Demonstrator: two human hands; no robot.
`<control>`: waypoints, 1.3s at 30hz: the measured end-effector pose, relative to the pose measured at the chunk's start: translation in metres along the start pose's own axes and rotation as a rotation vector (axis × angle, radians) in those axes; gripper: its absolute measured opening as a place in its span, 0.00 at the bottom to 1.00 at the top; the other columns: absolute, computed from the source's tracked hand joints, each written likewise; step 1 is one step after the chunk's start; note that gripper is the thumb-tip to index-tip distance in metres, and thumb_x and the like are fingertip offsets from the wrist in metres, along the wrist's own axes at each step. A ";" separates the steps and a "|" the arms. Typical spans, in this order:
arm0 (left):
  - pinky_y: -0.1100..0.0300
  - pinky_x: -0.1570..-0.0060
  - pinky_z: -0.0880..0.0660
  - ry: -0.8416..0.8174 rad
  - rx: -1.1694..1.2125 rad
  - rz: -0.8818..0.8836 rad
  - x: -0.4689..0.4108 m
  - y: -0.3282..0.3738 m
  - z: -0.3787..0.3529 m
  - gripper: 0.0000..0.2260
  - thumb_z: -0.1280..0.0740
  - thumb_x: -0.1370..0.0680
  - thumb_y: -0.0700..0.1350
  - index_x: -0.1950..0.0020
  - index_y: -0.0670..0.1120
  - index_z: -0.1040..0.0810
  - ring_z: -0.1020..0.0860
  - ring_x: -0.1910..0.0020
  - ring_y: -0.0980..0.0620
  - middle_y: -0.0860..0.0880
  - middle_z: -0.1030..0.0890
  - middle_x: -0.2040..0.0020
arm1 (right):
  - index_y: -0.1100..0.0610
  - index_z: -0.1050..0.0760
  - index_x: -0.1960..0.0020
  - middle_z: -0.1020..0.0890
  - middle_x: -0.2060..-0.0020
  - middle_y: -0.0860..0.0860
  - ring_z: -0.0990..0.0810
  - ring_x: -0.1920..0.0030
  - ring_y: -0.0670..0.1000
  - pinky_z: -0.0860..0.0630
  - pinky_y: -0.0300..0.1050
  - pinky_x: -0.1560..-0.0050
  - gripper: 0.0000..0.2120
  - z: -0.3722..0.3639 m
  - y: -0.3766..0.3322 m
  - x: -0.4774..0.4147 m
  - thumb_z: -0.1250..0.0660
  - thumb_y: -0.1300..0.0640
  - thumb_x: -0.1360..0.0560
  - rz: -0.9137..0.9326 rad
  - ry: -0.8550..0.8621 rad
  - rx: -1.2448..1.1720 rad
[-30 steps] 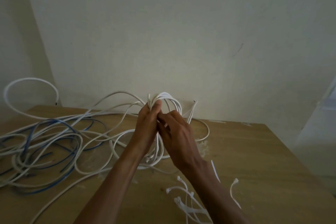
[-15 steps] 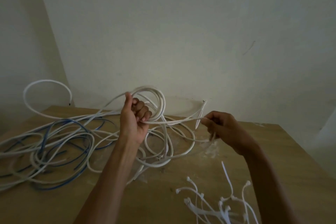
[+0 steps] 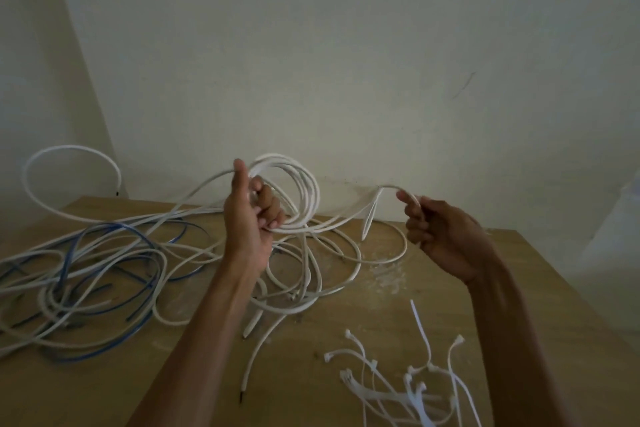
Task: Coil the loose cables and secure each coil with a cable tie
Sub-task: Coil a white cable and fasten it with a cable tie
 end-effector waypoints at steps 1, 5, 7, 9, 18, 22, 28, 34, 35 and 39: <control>0.61 0.76 0.40 -0.045 -0.011 -0.002 0.005 -0.005 -0.011 0.20 0.46 0.16 0.60 0.61 0.48 0.32 0.43 0.77 0.56 0.53 0.40 0.74 | 0.66 0.24 0.38 0.27 0.62 0.50 0.31 0.66 0.44 0.31 0.34 0.70 0.16 -0.008 -0.004 0.000 0.40 0.59 0.21 0.052 0.002 -0.029; 0.60 0.72 0.38 -0.162 -0.037 0.061 0.020 -0.032 -0.040 0.20 0.51 0.16 0.56 0.59 0.46 0.29 0.40 0.75 0.54 0.51 0.37 0.71 | 0.61 0.20 0.38 0.20 0.60 0.53 0.23 0.64 0.47 0.22 0.40 0.64 0.12 -0.055 -0.011 0.010 0.36 0.65 0.19 0.370 0.150 0.286; 0.58 0.70 0.36 -0.193 -0.080 0.095 0.024 -0.042 -0.048 0.21 0.47 0.17 0.58 0.58 0.45 0.25 0.33 0.73 0.51 0.48 0.32 0.70 | 0.54 0.18 0.39 0.17 0.59 0.53 0.19 0.63 0.47 0.19 0.42 0.64 0.12 -0.090 -0.005 0.022 0.33 0.63 0.20 0.534 0.223 0.603; 0.56 0.63 0.31 -0.207 -0.155 0.137 0.028 -0.048 -0.050 0.28 0.43 0.21 0.63 0.47 0.39 0.21 0.24 0.59 0.43 0.38 0.24 0.58 | 0.47 0.18 0.42 0.19 0.57 0.46 0.18 0.60 0.46 0.19 0.44 0.64 0.13 -0.125 0.009 0.035 0.31 0.62 0.21 0.708 0.194 0.859; 0.58 0.67 0.33 -0.156 -0.275 0.145 0.024 -0.041 -0.037 0.18 0.40 0.17 0.57 0.60 0.47 0.29 0.33 0.70 0.52 0.49 0.34 0.68 | 0.58 0.21 0.38 0.27 0.43 0.51 0.28 0.41 0.50 0.24 0.53 0.45 0.13 -0.127 0.013 0.045 0.35 0.53 0.19 1.013 0.356 1.212; 0.63 0.75 0.43 -0.329 -0.258 0.216 0.031 -0.043 -0.052 0.16 0.42 0.16 0.55 0.59 0.48 0.32 0.44 0.75 0.56 0.52 0.42 0.70 | 0.54 0.40 0.21 0.32 0.26 0.55 0.31 0.29 0.46 0.30 0.42 0.31 0.24 -0.091 0.005 0.027 0.42 0.49 0.15 0.700 0.407 1.114; 0.58 0.66 0.25 -0.336 -0.279 0.250 0.038 -0.052 -0.057 0.13 0.40 0.16 0.52 0.54 0.44 0.28 0.28 0.71 0.53 0.50 0.32 0.69 | 0.47 0.26 0.30 0.18 0.53 0.48 0.18 0.62 0.51 0.17 0.53 0.62 0.17 -0.078 0.007 0.022 0.42 0.60 0.15 0.731 0.394 0.864; 0.63 0.78 0.42 -0.196 -0.271 0.354 0.035 -0.052 -0.047 0.19 0.38 0.18 0.59 0.63 0.48 0.30 0.43 0.78 0.56 0.53 0.41 0.75 | 0.47 0.25 0.32 0.19 0.51 0.49 0.18 0.59 0.54 0.18 0.58 0.58 0.15 -0.088 0.015 0.025 0.43 0.58 0.14 0.795 0.415 0.878; 0.64 0.79 0.45 -0.140 -0.268 0.357 0.032 -0.051 -0.040 0.23 0.40 0.19 0.63 0.67 0.49 0.32 0.44 0.79 0.56 0.53 0.41 0.76 | 0.48 0.26 0.30 0.18 0.51 0.49 0.18 0.59 0.52 0.17 0.56 0.58 0.15 -0.094 0.019 0.025 0.42 0.55 0.15 0.777 0.362 0.886; 0.67 0.83 0.48 0.096 -0.132 0.324 0.017 -0.036 -0.008 0.25 0.42 0.17 0.63 0.70 0.50 0.36 0.45 0.83 0.57 0.53 0.42 0.78 | 0.51 0.37 0.23 0.17 0.43 0.52 0.17 0.43 0.48 0.20 0.47 0.42 0.31 -0.100 0.051 0.007 0.47 0.35 0.20 0.357 -0.100 0.713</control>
Point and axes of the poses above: each hand's wrist, its own x-axis away from the middle knuckle, its own z-axis out of the back of the hand, y = z × x, the point moved 9 cm from there along -x, towards the middle knuckle
